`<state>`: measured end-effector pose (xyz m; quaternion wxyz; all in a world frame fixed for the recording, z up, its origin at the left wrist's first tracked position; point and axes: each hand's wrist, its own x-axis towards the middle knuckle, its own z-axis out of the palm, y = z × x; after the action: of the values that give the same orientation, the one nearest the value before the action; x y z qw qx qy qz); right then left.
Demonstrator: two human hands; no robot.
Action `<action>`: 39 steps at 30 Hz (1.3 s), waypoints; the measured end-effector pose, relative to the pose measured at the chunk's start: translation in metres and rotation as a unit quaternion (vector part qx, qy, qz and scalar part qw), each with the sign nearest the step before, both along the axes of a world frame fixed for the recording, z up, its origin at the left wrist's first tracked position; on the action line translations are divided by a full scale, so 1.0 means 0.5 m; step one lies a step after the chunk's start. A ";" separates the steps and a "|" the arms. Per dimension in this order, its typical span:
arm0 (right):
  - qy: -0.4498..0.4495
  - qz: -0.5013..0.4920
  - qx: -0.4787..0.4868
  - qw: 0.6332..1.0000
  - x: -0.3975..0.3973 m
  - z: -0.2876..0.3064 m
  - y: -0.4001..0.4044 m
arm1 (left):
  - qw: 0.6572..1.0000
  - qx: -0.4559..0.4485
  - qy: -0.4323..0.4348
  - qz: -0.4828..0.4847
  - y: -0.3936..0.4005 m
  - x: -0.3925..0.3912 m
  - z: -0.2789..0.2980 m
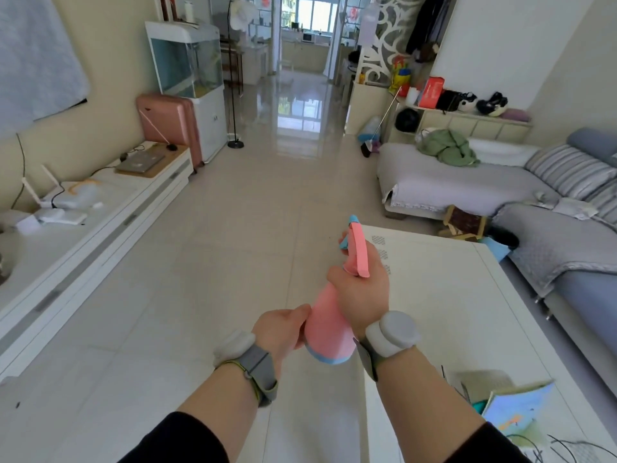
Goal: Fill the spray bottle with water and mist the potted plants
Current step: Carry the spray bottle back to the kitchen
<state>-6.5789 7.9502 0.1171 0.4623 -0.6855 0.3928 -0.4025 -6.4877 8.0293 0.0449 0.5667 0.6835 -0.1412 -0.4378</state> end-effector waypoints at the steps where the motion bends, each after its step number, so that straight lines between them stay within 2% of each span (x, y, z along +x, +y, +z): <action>1: 0.000 0.002 0.004 1.000 0.023 -0.004 -0.031 | 1.000 -0.002 -0.001 0.001 -0.031 0.024 -0.007; 4: -0.008 -0.009 0.011 1.000 0.098 -0.015 -0.119 | 1.000 -0.004 0.001 0.005 -0.123 0.098 -0.014; 11: -0.013 -0.045 0.000 0.999 0.286 -0.009 -0.346 | 0.999 -0.010 -0.016 -0.050 -0.363 0.308 -0.002; 14: -0.018 -0.075 0.003 0.997 0.370 -0.005 -0.443 | 0.998 -0.006 0.012 -0.064 -0.464 0.388 0.020; 20: -0.020 -0.097 0.017 0.995 0.463 -0.014 -0.602 | 0.996 0.001 0.008 -0.089 -0.626 0.483 0.014; 26: -0.018 -0.078 0.019 0.997 0.556 -0.024 -0.851 | 0.993 0.016 -0.066 -0.098 -0.877 0.590 -0.023; 32: -0.021 -0.048 0.009 0.999 0.659 0.011 -1.129 | 0.994 0.011 -0.077 -0.081 -1.157 0.683 0.009; 39: -0.002 -0.031 0.017 0.999 0.753 0.011 -1.348 | 0.996 0.019 -0.060 -0.057 -1.373 0.770 0.009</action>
<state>-6.2025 7.2762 0.1225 0.4621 -0.6638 0.4202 -0.4114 -6.1026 7.3429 0.0496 0.5179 0.7103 -0.2053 -0.4302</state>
